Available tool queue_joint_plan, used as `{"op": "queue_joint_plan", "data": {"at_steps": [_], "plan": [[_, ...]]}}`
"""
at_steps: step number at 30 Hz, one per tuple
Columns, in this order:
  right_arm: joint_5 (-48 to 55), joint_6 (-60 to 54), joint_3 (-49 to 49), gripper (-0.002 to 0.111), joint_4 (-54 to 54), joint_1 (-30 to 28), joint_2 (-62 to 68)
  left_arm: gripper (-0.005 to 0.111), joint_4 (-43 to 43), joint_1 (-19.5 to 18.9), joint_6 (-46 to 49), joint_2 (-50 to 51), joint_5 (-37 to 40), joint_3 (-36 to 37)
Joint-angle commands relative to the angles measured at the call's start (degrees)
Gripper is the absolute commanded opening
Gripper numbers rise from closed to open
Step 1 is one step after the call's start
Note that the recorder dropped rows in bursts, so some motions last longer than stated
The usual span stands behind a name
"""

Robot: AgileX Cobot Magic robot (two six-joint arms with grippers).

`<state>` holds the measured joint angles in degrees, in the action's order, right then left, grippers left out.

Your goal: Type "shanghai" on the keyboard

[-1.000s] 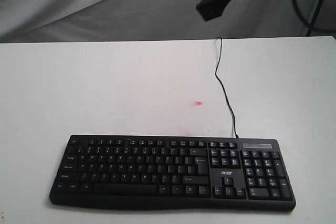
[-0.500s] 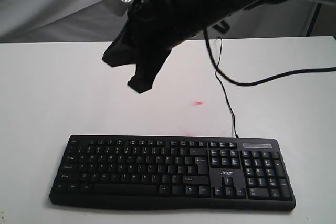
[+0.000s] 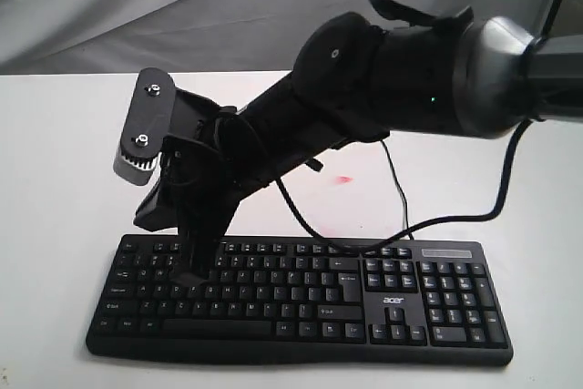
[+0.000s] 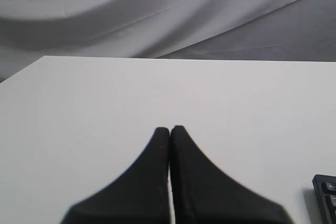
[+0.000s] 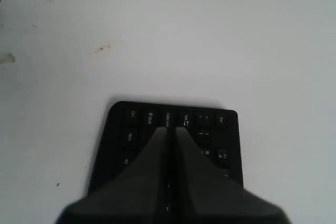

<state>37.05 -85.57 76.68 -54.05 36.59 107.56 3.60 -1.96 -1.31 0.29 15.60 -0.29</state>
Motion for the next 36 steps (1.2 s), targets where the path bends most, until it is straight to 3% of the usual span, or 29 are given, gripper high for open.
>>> {"op": "queue_joint_plan", "data": {"at_steps": [1, 11, 29, 36], "plan": [[-1.0, -3.3, -2.6, 0.0, -5.9, 0.3, -0.1, 0.001, 0.0, 0.2, -0.1, -0.3, -0.4, 0.3], [-4.0, -5.3, -3.9, 0.0, -9.2, 2.8, 7.6, 0.001, 0.0, 0.2, -0.1, -0.3, -0.4, 0.3], [-11.3, -5.6, -3.9, 0.0, -11.6, 4.6, 9.6, 0.001, 0.0, 0.2, -0.1, -0.3, -0.4, 0.3], [-10.5, -5.1, -0.3, 0.0, -11.2, 4.7, 12.1, 0.001, 0.0, 0.2, -0.1, -0.3, -0.4, 0.3]]}}
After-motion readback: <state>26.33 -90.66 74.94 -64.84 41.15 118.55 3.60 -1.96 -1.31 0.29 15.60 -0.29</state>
